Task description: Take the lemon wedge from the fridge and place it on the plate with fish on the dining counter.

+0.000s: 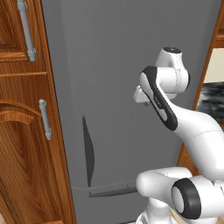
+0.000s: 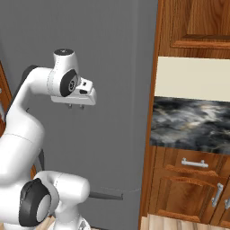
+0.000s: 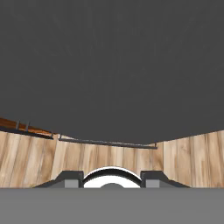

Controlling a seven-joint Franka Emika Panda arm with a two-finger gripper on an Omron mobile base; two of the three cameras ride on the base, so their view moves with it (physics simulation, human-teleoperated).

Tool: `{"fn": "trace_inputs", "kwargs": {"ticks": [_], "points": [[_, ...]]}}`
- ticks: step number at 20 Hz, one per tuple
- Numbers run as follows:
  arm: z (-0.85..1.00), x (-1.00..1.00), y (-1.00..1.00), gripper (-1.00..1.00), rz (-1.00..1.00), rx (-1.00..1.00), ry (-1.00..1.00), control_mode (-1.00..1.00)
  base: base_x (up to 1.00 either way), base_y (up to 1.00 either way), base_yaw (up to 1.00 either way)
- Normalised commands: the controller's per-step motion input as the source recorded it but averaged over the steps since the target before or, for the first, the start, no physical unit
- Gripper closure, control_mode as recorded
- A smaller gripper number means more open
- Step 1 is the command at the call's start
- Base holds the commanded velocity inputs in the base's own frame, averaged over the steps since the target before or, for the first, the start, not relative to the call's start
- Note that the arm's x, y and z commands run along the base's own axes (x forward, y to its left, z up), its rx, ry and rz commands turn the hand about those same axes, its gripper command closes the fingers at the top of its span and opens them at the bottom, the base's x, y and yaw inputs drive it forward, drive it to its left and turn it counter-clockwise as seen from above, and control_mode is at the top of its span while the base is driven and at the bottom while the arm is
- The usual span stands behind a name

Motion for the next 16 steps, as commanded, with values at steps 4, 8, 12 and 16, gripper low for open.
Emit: {"fn": "trace_inputs", "kwargs": {"ticks": [4,8,12,16], "points": [[0.00,-0.04,0.00,-1.00,0.00,0.00,0.00,-1.00,0.00,0.00,0.00],[0.00,0.00,0.00,-1.00,0.00,0.00,0.00,-1.00,0.00,0.00,0.00],[0.00,0.00,0.00,-1.00,0.00,0.00,0.00,-1.00,0.00,0.00,0.00],[0.00,0.00,0.00,-1.00,0.00,0.00,0.00,-1.00,0.00,0.00,0.00]]}}
